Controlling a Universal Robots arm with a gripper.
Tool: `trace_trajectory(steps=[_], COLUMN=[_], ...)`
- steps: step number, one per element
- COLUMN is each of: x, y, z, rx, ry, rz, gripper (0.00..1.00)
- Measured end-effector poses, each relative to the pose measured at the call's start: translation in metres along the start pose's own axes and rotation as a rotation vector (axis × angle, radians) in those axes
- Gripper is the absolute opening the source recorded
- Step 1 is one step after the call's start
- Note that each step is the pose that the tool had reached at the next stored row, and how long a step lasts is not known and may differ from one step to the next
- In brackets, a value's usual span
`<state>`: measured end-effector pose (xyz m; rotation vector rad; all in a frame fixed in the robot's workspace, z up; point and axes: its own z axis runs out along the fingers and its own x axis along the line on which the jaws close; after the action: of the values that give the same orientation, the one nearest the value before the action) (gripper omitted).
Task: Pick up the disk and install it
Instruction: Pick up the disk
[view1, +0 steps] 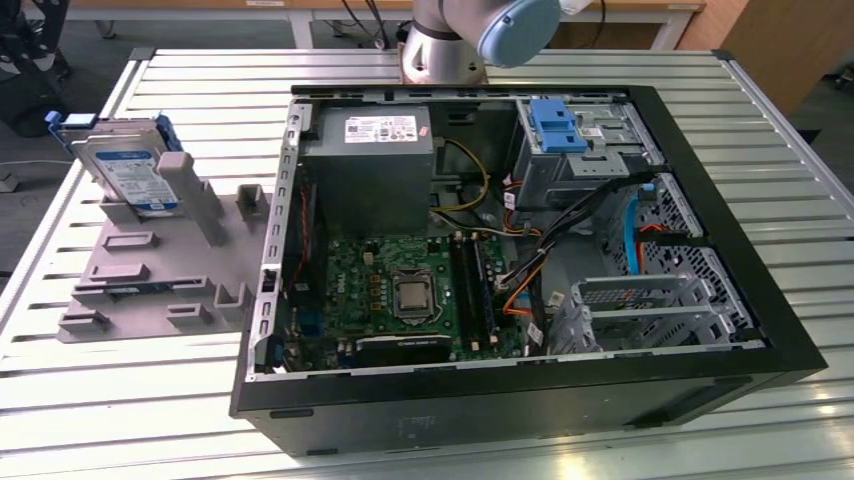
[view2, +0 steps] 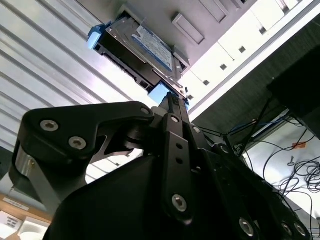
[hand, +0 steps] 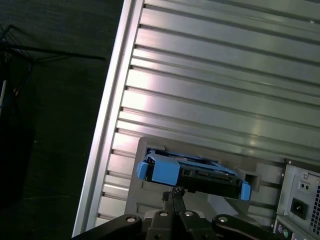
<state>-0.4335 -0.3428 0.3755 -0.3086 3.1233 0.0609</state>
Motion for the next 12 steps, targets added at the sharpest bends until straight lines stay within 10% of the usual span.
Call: trace_trajectory(steps=[12], x=[0.0], y=[0.0], z=[0.0], rx=[-0.0004], ry=[0.0023], rz=[-0.06], gripper=[0.11])
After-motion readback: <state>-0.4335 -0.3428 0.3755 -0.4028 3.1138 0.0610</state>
